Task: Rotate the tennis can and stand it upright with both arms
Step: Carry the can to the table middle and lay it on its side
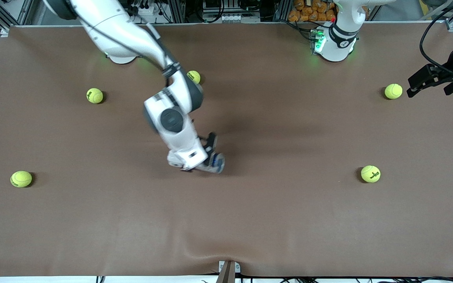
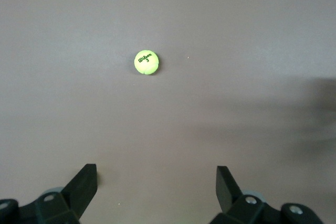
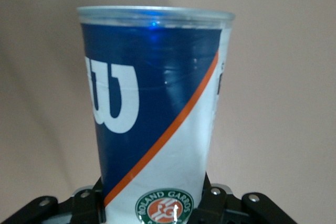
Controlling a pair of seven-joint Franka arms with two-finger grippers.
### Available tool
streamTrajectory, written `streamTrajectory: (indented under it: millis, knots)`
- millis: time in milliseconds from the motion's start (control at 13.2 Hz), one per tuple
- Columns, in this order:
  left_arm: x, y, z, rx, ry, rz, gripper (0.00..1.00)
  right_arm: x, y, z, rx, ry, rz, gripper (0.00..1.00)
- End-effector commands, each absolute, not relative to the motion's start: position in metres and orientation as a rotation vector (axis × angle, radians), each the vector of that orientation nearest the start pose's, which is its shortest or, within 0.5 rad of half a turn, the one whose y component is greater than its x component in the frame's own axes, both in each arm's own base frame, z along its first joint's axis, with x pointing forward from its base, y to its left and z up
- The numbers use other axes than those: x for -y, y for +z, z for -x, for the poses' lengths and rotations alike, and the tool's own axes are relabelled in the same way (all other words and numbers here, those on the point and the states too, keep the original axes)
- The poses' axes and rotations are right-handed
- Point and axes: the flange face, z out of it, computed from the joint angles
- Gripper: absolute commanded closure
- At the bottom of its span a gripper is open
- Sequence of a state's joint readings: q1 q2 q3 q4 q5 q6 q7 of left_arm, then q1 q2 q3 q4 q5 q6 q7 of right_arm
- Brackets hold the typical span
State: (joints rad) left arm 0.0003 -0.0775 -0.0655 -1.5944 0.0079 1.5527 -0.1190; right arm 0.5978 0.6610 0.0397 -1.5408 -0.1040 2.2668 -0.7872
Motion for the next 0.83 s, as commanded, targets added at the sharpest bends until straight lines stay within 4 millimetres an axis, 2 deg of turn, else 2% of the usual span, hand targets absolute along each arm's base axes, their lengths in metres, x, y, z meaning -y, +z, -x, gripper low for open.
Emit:
streamTrajectory:
  millis: [0,227,378,454,605,756]
  knots:
    - [0.038,0.657,-0.526,0.103,-0.055,3.142,0.00,-0.455,0.263,-0.551,2.393,-0.123,2.265,0.37]
    - [0.045,0.652,-0.529,0.079,-0.035,3.145,0.00,-0.462,0.235,-0.543,2.410,-0.076,2.275,0.36]
    - [0.050,0.650,-0.529,0.070,-0.025,3.148,0.00,-0.458,0.225,-0.546,2.388,-0.060,2.314,0.22]
    - [0.049,0.649,-0.529,0.070,-0.018,3.148,0.00,-0.457,0.225,-0.546,2.385,-0.060,2.319,0.00]
    - [0.048,0.646,-0.529,0.057,0.002,3.153,0.00,-0.461,0.232,-0.546,2.379,-0.076,2.321,0.00]
    - [0.042,0.631,-0.536,0.074,0.068,3.155,0.00,-0.461,0.244,-0.548,2.356,-0.089,2.334,0.00]
